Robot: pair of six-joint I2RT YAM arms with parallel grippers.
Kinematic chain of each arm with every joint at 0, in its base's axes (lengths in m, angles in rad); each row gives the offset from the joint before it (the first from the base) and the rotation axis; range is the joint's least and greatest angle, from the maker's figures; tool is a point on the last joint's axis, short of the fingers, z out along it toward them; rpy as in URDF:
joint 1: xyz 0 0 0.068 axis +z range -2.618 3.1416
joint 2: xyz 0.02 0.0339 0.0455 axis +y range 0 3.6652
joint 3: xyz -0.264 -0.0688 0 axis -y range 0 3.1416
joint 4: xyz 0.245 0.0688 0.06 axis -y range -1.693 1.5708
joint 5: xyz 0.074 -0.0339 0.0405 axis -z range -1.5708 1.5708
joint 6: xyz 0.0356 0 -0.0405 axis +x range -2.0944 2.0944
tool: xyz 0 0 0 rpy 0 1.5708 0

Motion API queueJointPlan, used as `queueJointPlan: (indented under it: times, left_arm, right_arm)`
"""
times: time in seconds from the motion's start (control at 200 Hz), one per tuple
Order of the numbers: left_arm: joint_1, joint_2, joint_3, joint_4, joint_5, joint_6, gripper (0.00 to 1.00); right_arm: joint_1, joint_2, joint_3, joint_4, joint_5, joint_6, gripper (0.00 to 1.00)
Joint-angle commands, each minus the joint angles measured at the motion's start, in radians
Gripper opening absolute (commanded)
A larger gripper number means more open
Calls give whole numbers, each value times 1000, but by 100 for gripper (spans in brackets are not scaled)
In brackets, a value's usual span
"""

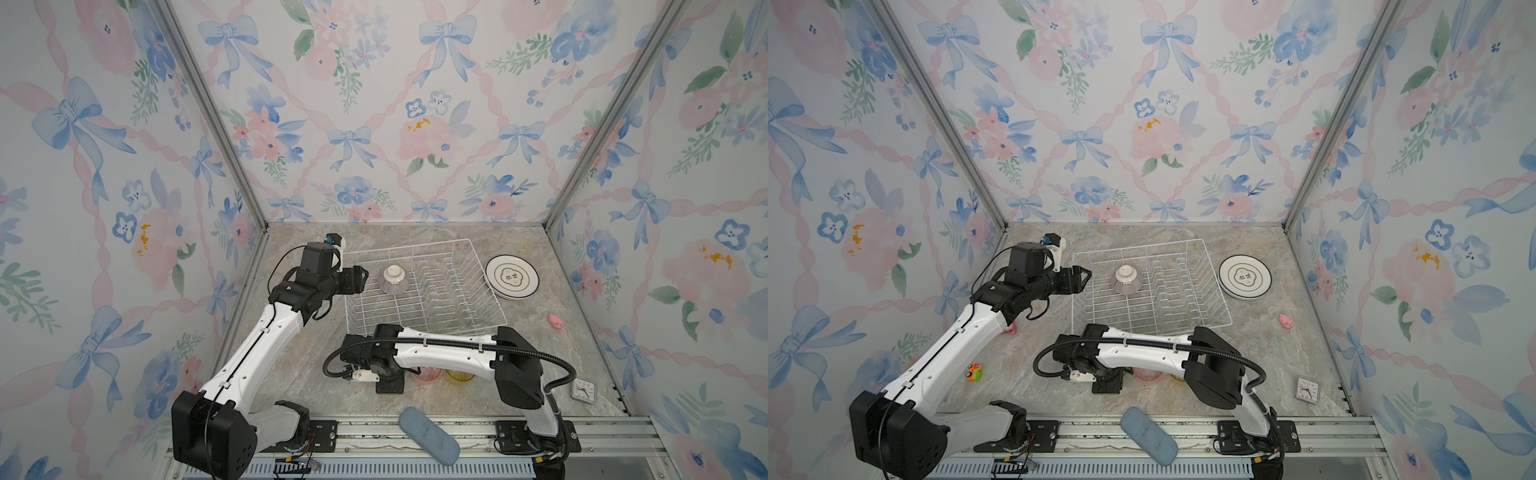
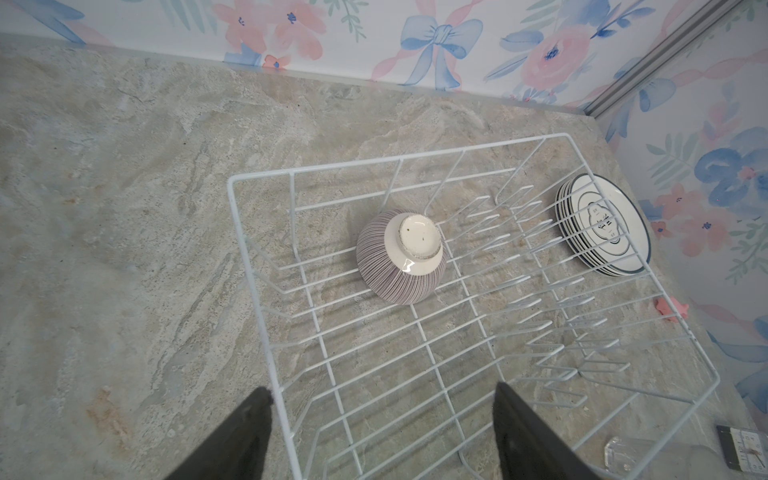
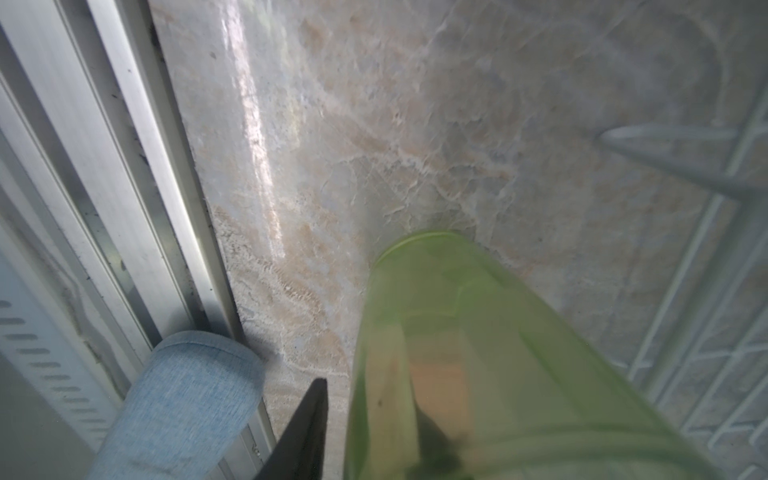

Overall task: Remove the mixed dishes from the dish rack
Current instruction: 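Set the green glass on the table beside the pink glass, open right gripper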

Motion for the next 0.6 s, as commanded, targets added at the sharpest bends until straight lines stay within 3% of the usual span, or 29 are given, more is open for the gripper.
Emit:
queueJointPlan:
  times: [0.0,0.35,0.595]
  left_arm:
    - [8,5,22,-15,17,16,79]
    - [6,14,13,-17,39,27,80]
    - [6,16,4,-17,26,38,82]
  right_arm:
    - [-7,-7,-8,-4,26,2,42]
    - [-7,-78,-27,11,17,8,47]
    - [-9,-207,-60,62,-29,12,49]
